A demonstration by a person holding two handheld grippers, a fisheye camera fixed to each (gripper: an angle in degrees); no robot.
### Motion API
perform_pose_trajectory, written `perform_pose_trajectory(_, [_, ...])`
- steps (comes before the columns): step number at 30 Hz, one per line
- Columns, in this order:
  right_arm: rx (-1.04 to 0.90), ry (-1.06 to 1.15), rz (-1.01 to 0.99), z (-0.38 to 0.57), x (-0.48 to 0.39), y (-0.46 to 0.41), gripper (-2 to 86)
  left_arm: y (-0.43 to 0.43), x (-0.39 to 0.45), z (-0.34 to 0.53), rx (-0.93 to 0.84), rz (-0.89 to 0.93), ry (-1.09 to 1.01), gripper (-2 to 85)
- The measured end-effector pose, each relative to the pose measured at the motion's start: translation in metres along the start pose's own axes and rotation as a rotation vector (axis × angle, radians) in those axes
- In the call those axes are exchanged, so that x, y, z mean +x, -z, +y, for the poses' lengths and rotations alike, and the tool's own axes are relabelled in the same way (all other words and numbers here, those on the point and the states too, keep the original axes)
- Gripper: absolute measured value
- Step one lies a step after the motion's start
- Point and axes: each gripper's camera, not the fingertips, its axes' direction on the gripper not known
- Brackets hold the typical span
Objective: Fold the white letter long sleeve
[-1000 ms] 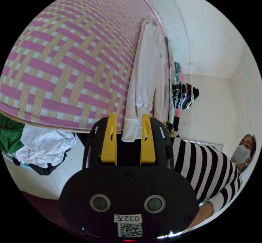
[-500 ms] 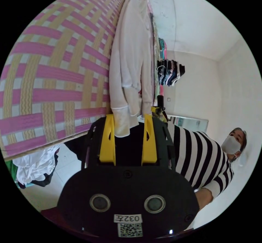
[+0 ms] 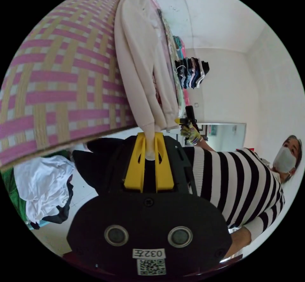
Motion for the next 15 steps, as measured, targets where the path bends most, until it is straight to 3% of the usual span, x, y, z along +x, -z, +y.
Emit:
perform_pose_trajectory(8, [-0.038, -0.110, -0.140, 0.056, 0.023, 0.008, 5.3, -0.006, -0.011, 0.061, -0.019, 0.121, 0.081, 0.5])
perform_pose_trajectory(15, [0.028, -0.001, -0.392, 0.008, 0.002, 0.066, 5.3, 0.044, 0.018, -0.006, 0.014, 0.344, -0.063, 0.5])
